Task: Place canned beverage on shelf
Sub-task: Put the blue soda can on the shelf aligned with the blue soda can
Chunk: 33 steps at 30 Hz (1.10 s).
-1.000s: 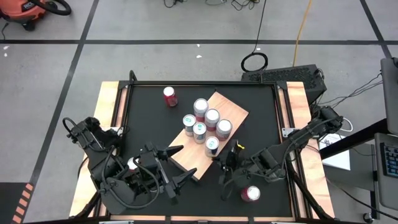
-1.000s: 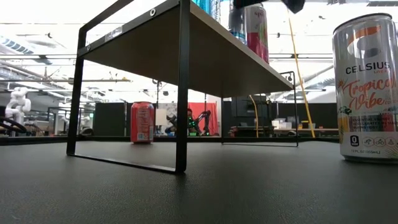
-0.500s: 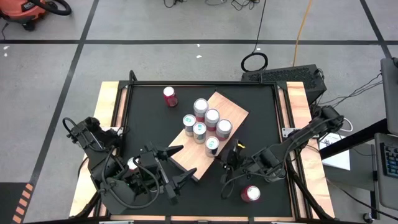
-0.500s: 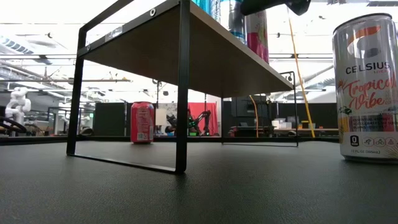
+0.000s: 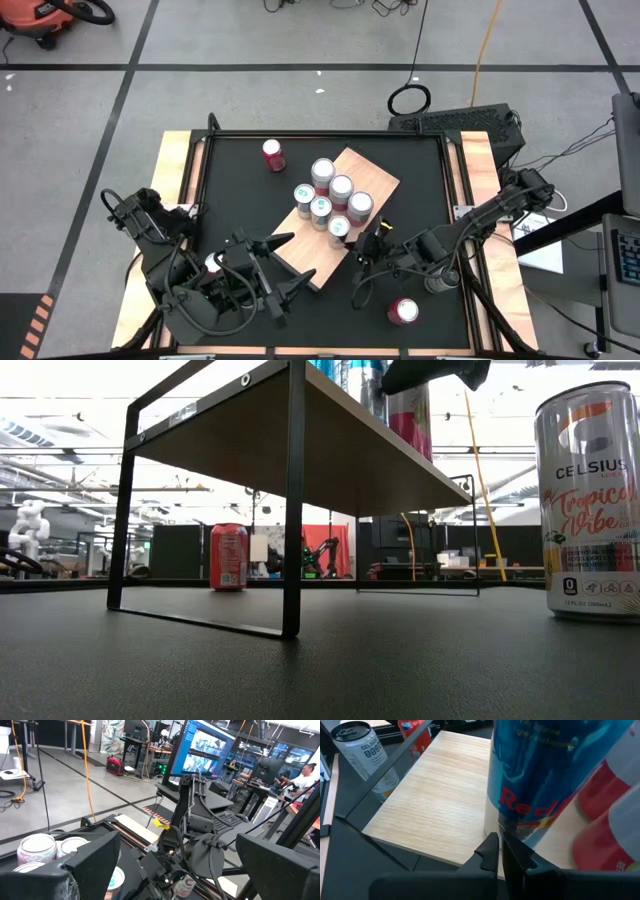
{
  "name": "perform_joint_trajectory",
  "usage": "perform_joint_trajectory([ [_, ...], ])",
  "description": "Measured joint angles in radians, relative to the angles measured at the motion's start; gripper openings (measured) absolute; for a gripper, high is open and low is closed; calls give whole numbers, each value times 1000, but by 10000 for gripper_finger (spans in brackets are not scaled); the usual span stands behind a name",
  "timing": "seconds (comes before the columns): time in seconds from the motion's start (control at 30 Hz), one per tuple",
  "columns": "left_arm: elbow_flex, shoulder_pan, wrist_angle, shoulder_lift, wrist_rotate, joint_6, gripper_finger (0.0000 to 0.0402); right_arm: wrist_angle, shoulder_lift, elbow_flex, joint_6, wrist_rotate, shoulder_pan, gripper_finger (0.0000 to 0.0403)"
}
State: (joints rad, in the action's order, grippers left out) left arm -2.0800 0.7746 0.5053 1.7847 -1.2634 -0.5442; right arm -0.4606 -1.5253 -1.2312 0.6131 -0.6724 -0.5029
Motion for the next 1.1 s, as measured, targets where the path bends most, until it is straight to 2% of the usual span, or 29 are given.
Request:
perform_joint_trajectory([
  [1.1, 0, 0, 2, 0, -4, -1, 393, 111, 0, 0, -88, 53, 25, 0],
])
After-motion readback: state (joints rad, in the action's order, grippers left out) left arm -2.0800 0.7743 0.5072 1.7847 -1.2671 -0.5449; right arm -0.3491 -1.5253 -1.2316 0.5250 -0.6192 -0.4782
